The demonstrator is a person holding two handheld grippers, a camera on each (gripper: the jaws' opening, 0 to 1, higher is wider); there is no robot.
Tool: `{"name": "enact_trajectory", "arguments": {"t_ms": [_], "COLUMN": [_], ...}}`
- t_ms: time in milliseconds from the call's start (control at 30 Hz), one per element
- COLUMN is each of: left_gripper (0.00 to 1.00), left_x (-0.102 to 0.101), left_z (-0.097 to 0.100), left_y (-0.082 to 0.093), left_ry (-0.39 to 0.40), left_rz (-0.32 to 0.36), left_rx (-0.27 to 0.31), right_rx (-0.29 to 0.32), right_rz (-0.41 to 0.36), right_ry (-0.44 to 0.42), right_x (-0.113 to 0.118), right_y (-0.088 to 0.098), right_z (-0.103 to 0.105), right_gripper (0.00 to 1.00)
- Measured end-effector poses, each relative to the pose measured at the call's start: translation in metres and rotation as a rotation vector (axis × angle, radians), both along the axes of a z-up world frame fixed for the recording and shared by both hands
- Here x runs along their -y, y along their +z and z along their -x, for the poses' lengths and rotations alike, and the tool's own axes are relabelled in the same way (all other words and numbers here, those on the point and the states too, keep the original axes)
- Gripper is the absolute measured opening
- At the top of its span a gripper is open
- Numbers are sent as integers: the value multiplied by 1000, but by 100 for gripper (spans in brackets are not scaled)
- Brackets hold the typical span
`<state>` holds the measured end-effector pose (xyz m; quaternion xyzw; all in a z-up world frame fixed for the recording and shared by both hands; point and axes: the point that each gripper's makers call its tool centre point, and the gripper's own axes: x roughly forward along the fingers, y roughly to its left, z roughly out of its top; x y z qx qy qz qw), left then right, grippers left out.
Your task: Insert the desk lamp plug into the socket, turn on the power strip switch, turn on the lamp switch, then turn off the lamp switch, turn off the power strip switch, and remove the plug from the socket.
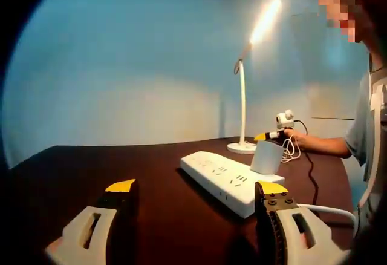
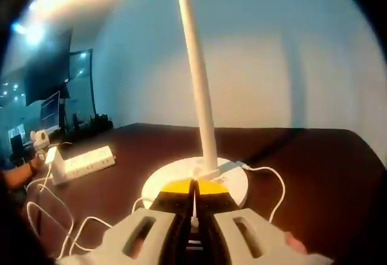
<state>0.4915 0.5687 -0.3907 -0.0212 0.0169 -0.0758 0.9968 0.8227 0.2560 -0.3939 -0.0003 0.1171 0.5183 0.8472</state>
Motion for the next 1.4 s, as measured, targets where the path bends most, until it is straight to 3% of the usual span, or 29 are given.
{"name": "enact_trajectory", "arguments": {"t_ms": [100,267,400,733,1133,1400], "left_gripper": [75,75,75,75,75,75], "left_x": [-1,-2,1,5,9,10], "left_z": [0,0,0,1,2,3], "left_y": [1,3,3,6,8,10], "left_ry": [4,2,-7,-24,-42,-46], "left_rz": [4,13,12,17,19,24], "left_rx": [3,15,17,35,47,57], "right_rx": [10,-30,-28,-24,-28,23], "right_rz": [-13,-34,-23,-13,5,35], "right_ry": [-13,-27,-26,-21,-2,19], "right_x": [4,6,6,18,28,40], "right_y": [9,17,24,43,49,57], "right_z": [-2,5,29,35,56,94], "right_gripper": [6,8,9,12,16,24]}}
